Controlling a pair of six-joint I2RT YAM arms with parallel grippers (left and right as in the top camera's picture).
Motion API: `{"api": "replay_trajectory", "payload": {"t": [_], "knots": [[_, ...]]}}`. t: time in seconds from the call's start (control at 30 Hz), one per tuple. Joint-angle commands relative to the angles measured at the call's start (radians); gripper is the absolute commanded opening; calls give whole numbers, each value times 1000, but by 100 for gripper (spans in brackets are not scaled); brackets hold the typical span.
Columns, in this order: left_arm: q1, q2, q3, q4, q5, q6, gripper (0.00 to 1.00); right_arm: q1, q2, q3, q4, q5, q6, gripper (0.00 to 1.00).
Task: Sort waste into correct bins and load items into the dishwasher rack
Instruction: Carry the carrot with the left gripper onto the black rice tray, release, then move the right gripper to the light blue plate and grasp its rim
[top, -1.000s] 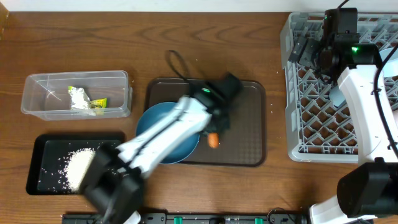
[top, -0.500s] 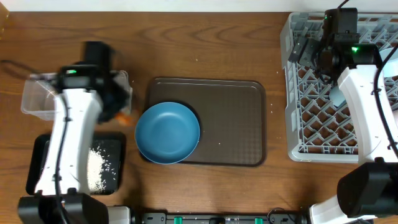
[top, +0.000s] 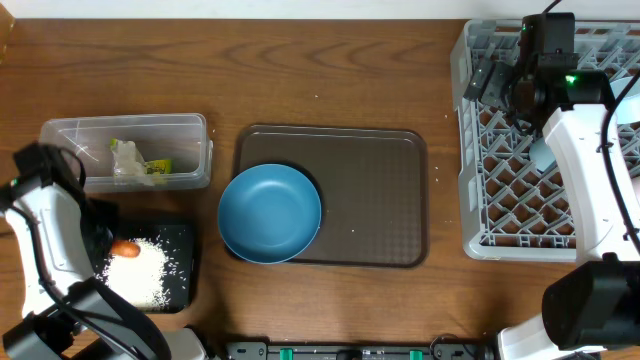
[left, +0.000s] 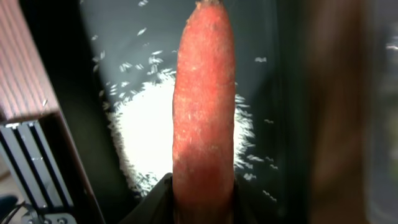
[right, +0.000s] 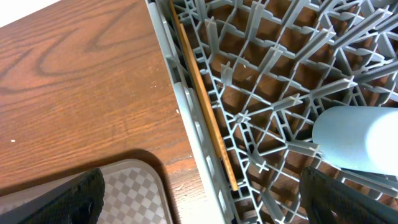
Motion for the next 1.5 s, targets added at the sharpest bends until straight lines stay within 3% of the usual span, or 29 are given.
{"api": "replay_trajectory", "payload": {"t": [0.0, 0.43, 0.53, 0.77, 0.83, 0.97, 1.0, 1.03, 1.3, 1.47], "knots": [[34, 6, -70, 37, -8, 12, 35, -4, -5, 19, -1, 10, 9, 99], [38, 5, -112, 69, 6, 50, 39, -4, -5, 19, -1, 10, 9, 99], [38, 0, -84, 43, 44, 107, 40, -4, -5, 19, -1, 10, 9, 99], [38, -90, 25, -73, 64, 106, 46, -4, -5, 19, -1, 10, 9, 99], [38, -135, 47, -80, 87, 106, 49, -4, -5, 19, -1, 10, 9, 99], [40, -229, 53, -43, 85, 106, 74, -4, -5, 19, -1, 10, 9, 99], [40, -245, 53, -32, 85, 106, 82, -4, -5, 19, -1, 10, 9, 99], [40, -258, 53, -24, 86, 106, 96, -4, -5, 19, -1, 10, 9, 99], [40, -274, 53, -23, 90, 102, 99, -4, -5, 19, -1, 9, 10, 99], [40, -274, 53, -23, 90, 102, 100, -4, -5, 19, -44, -349, 99, 99]]}}
